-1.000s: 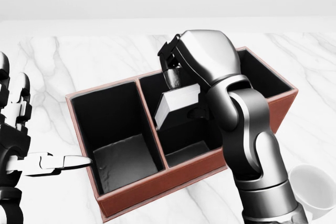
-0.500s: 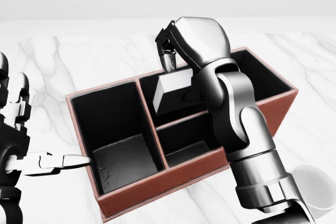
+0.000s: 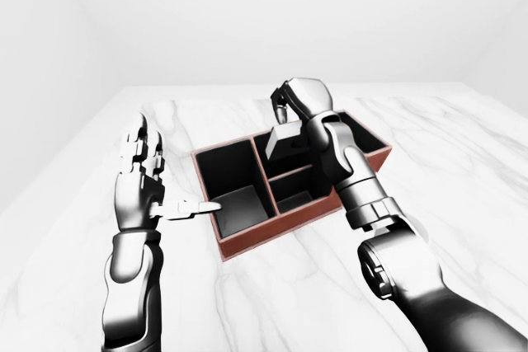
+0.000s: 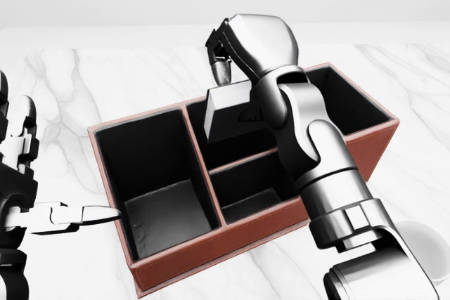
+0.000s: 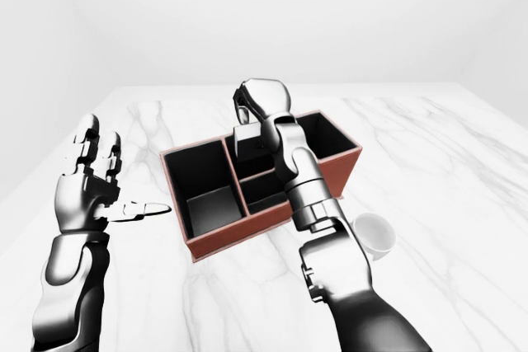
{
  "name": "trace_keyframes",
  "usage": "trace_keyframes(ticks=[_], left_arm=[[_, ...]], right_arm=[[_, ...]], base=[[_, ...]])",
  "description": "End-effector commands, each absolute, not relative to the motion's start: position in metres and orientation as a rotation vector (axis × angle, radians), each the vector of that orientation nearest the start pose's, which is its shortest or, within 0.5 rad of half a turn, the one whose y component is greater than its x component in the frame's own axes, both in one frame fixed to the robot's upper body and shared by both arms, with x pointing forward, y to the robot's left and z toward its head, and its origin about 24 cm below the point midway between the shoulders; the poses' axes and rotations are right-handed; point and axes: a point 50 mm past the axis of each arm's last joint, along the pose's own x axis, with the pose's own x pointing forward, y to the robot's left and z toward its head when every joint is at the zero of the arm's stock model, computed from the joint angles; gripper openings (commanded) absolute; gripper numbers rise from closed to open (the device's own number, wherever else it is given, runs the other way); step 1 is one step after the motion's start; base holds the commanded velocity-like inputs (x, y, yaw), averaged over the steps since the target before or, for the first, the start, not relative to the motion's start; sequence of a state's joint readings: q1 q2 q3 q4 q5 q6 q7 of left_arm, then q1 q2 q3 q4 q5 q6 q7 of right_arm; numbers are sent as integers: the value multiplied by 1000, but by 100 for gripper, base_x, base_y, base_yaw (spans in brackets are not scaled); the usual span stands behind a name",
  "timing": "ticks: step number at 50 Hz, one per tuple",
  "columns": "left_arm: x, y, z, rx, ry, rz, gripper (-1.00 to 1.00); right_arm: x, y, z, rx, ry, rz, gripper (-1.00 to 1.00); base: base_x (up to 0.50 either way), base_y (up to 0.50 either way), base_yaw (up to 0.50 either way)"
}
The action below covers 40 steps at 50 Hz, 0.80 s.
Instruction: Pick up the book and place it in the front compartment of the caddy.
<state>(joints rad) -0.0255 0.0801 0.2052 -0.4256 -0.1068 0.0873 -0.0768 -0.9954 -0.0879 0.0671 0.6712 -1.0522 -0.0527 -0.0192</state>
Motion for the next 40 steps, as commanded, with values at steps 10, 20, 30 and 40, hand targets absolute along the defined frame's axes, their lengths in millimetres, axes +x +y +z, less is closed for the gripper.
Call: trace_keyframes(ticks=[10, 20, 30, 40], left_arm=[[239, 200, 142, 22, -381, 84, 100], [238, 200, 143, 22, -386, 86, 100], [239, 201, 142, 21, -380, 88, 100], [239, 201, 144, 21, -389, 90, 100]], right_arm=[[407, -70, 210, -1235, -477, 28, -100], [414, -71, 208, -1235, -455, 6, -100], [417, -71, 210, -1218, -436, -5, -100], [417, -65, 205, -1228, -435, 3, -100]], base=[[0, 0, 0], [0, 0, 0], [0, 0, 0], [0, 0, 0]])
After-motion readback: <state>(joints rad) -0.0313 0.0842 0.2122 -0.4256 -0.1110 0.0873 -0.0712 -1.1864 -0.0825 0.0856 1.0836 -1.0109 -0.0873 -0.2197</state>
